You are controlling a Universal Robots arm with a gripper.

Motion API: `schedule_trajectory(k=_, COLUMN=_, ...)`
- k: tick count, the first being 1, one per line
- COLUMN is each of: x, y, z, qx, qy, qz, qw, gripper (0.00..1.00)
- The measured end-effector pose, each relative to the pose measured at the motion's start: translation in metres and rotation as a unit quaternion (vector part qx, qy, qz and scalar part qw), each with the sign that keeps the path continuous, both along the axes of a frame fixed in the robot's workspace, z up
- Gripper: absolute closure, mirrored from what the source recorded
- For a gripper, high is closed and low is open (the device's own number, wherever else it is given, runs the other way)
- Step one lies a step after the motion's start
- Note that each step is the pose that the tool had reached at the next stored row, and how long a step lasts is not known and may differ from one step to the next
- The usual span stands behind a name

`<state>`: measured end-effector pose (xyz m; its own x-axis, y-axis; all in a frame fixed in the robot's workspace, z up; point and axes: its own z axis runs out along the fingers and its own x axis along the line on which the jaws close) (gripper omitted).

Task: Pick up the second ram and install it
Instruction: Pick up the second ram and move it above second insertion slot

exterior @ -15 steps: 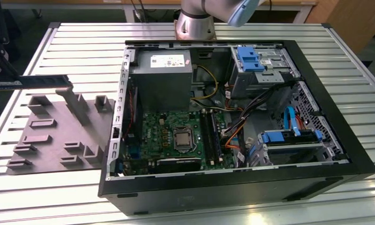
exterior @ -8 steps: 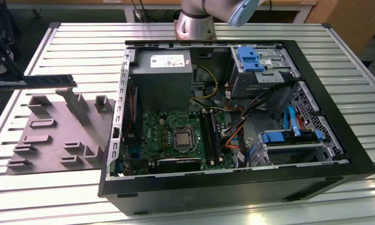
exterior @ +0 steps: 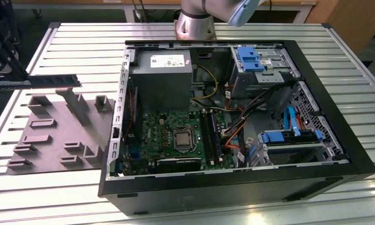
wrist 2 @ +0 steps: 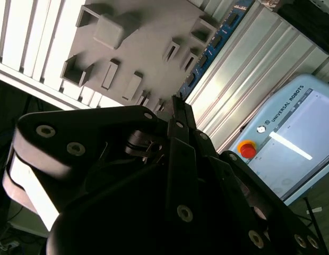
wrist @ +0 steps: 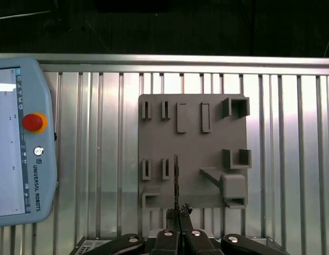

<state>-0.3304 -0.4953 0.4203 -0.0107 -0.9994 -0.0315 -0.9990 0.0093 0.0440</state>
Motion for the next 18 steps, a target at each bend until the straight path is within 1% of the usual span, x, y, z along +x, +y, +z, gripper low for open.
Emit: schedule_trajectory(k=18, x=0.016, y=0.0, z=0.0, qx=0.0, qy=0.0, qz=0.0, qw=1.0, gripper=0.89)
